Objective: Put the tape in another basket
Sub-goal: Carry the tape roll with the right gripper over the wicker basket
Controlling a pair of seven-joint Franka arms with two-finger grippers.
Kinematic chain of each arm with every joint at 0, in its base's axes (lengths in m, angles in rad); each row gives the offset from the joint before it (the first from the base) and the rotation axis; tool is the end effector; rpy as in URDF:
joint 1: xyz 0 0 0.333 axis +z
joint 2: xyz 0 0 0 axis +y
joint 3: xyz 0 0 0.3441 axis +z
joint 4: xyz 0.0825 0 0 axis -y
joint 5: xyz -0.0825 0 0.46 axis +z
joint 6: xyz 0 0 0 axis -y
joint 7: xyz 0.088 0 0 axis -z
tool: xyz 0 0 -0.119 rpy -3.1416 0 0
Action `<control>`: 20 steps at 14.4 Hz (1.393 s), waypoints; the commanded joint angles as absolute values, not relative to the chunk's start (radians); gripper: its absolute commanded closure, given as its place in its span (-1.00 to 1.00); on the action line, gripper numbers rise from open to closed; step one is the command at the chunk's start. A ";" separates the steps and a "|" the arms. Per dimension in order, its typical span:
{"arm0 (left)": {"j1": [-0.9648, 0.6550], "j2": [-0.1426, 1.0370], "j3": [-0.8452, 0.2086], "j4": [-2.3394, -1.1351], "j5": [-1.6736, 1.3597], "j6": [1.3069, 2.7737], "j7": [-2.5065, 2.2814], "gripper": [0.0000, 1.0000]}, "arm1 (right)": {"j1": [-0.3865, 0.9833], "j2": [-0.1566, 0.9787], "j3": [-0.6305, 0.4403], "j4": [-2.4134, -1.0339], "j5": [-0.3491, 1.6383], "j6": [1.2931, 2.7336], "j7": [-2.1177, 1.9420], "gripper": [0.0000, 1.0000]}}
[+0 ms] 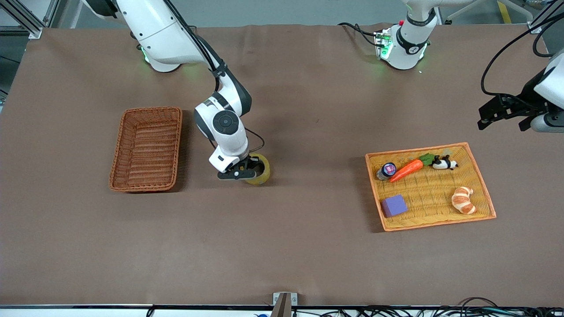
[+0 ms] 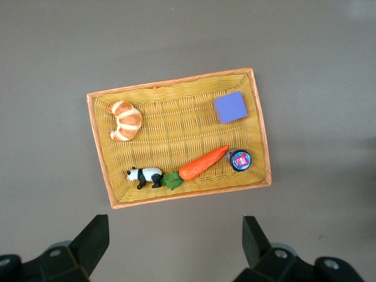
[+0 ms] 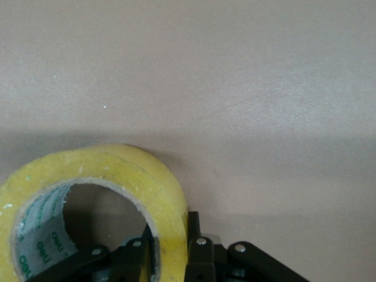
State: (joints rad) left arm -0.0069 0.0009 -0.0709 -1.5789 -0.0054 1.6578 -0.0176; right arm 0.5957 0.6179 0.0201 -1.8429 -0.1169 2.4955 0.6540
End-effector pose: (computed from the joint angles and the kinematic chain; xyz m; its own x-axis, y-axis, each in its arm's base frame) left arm 0.6386 -0.0504 0.6436 0.9952 -0.0595 0.0778 -0.0602 -0.9982 0.0068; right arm 0.5818 0.4110 0.1444 0.9967 0.0508 0.0634 0.0490 -0.9984 0.0294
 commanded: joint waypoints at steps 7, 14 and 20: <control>-0.037 -0.074 -0.055 -1.638 0.014 1.598 -0.044 -1.00 | 0.482 0.323 0.025 -1.779 -0.123 2.011 0.663 0.99; -0.051 -0.091 -0.006 -1.663 0.015 1.621 -0.058 -0.99 | 0.188 0.062 0.023 -2.034 -0.124 1.956 0.200 0.99; -0.054 -0.077 -0.011 -1.652 0.017 1.650 -0.058 -0.99 | 0.075 -0.035 0.021 -2.383 -0.132 2.299 0.066 0.99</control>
State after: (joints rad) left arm -0.0454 -0.0680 -0.0097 -1.6395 -0.0053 1.6282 -0.0450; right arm 0.1091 0.0288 0.0015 -2.2490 -0.1203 2.1888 0.0958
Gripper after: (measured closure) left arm 0.000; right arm 0.784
